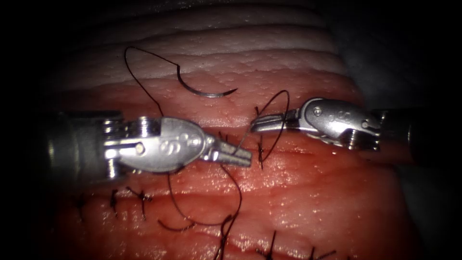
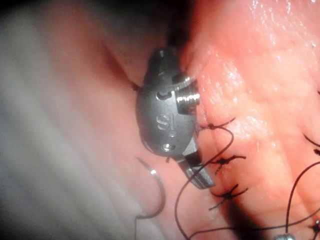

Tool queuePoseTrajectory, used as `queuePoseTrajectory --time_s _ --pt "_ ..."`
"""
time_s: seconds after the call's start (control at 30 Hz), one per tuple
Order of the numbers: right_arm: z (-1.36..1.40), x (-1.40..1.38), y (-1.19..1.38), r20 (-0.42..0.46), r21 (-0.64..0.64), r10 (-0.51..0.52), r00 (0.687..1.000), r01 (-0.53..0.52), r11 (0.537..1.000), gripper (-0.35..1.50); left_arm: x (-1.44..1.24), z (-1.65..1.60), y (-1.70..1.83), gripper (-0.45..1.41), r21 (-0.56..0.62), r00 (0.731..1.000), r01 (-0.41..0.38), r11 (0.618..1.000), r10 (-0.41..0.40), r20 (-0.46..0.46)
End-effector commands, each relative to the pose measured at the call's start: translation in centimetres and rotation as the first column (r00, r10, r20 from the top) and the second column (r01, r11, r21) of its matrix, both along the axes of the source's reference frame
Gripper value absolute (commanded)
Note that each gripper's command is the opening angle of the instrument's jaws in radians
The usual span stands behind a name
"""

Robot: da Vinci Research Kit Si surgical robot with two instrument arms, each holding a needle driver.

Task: Wound Closure
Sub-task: Wrap thread around right hand counter-clockwise one time

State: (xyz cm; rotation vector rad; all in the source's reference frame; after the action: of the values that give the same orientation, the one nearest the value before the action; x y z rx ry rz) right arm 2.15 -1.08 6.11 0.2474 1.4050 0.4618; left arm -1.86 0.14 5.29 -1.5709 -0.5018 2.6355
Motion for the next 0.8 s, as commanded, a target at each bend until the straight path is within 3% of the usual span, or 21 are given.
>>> queuePoseTrajectory --time_s 0.03,0.13,0.43,0.67,0.8 --pt "0.05 0.10 0.00 -0.018 -0.002 -0.006 1.000 0.006 1.000 -0.35 -0.03 0.08 0.06 -0.45 0.001 1.000 -0.002 1.000 0.002 0.003" --pt "0.04 0.10 -0.01 -0.060 -0.007 0.004 0.998 -0.005 1.000 -0.35 0.03 0.20 0.19 -0.45 0.010 1.000 -0.006 1.000 0.006 0.006" --pt "-0.03 0.02 -0.05 -0.179 -0.020 0.055 0.982 -0.060 0.998 -0.35 0.17 0.81 0.48 -0.45 0.027 0.993 0.036 0.999 -0.032 -0.114" --pt "-0.06 0.04 -0.03 -0.242 -0.025 0.073 0.968 -0.082 0.996 -0.35 0.15 1.32 0.42 -0.45 0.040 0.981 0.056 0.998 -0.047 -0.191" --pt "-0.08 0.12 -0.03 -0.284 -0.007 0.105 0.953 -0.111 0.994 -0.35 0.05 1.49 0.31 -0.45 0.055 0.982 0.045 0.997 -0.034 -0.187"
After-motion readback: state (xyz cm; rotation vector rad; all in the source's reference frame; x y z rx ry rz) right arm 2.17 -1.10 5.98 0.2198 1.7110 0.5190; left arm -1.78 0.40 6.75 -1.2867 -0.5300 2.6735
